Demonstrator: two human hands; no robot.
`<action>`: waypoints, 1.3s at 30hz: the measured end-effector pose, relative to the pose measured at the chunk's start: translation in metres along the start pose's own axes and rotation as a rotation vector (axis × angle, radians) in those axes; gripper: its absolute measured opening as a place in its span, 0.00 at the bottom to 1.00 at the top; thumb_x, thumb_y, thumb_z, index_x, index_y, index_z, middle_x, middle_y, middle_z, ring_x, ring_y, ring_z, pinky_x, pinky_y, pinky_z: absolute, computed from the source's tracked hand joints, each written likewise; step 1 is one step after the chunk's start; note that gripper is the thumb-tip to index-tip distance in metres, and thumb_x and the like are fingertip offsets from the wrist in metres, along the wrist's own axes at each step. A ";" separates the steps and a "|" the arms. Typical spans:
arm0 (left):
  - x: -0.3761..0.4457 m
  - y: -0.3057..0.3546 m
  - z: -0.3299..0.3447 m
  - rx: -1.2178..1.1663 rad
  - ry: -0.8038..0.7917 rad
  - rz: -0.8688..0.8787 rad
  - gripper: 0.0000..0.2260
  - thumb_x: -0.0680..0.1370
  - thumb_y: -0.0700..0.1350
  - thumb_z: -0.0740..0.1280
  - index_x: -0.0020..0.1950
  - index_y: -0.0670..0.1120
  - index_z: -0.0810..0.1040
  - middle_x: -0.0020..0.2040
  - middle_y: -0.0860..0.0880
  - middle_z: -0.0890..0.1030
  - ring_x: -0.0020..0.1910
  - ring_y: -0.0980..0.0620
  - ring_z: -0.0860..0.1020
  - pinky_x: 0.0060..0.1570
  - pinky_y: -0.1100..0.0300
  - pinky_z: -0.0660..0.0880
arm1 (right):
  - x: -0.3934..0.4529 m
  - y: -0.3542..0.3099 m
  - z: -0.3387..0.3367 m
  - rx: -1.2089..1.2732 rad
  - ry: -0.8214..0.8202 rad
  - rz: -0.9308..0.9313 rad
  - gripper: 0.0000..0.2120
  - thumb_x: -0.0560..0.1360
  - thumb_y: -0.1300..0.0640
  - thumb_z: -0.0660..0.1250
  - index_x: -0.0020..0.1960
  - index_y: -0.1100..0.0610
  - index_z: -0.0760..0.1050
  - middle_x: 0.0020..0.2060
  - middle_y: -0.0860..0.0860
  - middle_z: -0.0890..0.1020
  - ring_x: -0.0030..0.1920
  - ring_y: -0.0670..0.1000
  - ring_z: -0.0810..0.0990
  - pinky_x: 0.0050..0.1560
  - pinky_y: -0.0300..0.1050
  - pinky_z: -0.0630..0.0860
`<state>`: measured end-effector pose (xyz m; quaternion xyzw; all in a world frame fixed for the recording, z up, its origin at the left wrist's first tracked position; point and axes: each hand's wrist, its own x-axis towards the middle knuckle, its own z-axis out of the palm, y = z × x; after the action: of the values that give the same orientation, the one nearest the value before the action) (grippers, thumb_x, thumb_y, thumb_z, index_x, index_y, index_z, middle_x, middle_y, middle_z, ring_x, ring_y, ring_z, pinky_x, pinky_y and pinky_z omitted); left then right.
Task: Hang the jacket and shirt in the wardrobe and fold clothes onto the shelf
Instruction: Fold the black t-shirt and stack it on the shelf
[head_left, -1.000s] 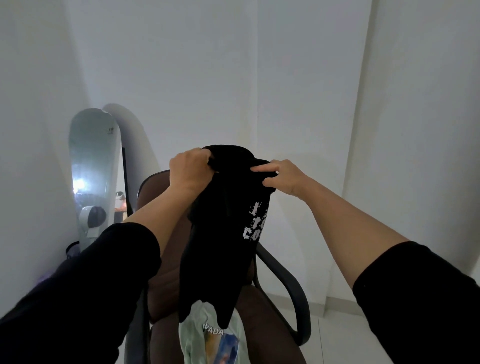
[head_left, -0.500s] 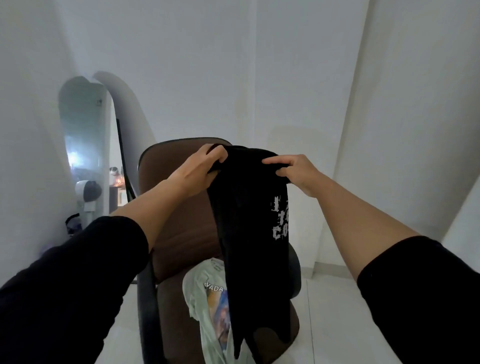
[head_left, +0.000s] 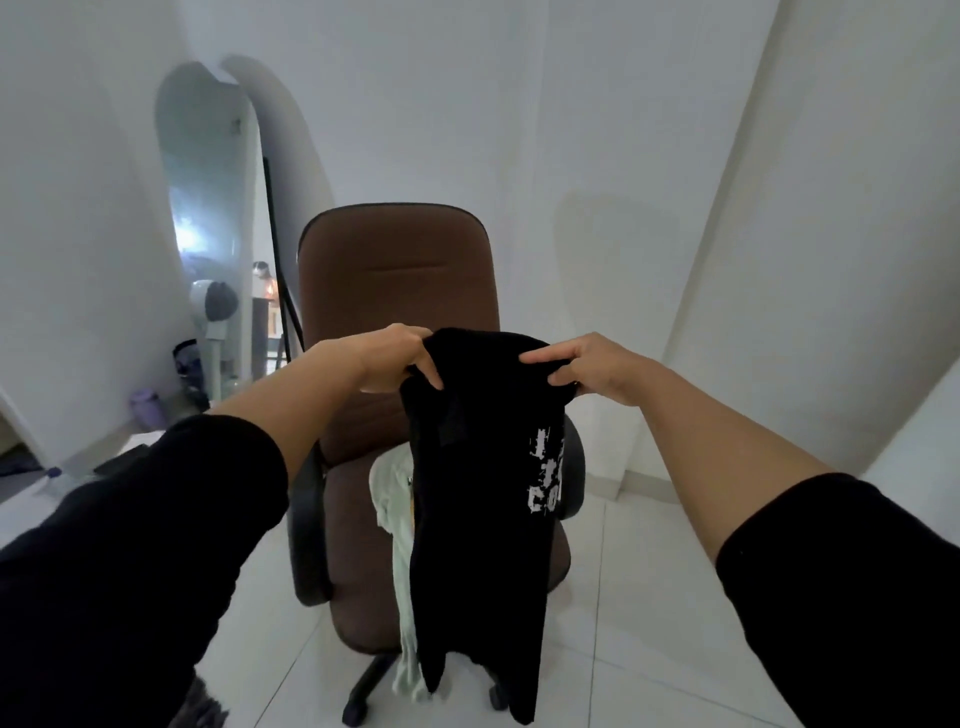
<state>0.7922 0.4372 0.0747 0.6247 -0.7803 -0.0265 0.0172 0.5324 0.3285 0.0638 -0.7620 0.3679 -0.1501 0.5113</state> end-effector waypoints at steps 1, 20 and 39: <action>0.000 0.000 0.008 0.000 -0.018 -0.011 0.19 0.76 0.32 0.62 0.59 0.50 0.81 0.62 0.47 0.71 0.62 0.45 0.72 0.65 0.58 0.67 | 0.001 0.005 0.003 -0.016 -0.006 0.009 0.23 0.75 0.75 0.59 0.60 0.53 0.78 0.53 0.51 0.81 0.49 0.48 0.82 0.45 0.37 0.81; 0.229 -0.175 0.125 0.034 -0.039 -0.088 0.19 0.75 0.34 0.61 0.64 0.46 0.77 0.63 0.45 0.74 0.59 0.41 0.75 0.56 0.53 0.72 | 0.278 0.094 -0.012 -0.346 0.295 0.134 0.25 0.73 0.71 0.58 0.60 0.49 0.80 0.64 0.53 0.78 0.60 0.52 0.77 0.60 0.38 0.72; 0.250 -0.203 0.350 -0.116 -0.367 -0.189 0.18 0.81 0.42 0.55 0.71 0.44 0.69 0.77 0.49 0.55 0.76 0.50 0.54 0.71 0.58 0.58 | 0.359 0.290 0.078 -0.377 -0.121 0.368 0.18 0.79 0.56 0.62 0.69 0.49 0.72 0.73 0.54 0.65 0.72 0.55 0.65 0.65 0.41 0.63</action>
<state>0.9143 0.1559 -0.2894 0.6776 -0.7055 -0.1863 -0.0916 0.7071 0.0646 -0.2809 -0.7716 0.4904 0.0625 0.4003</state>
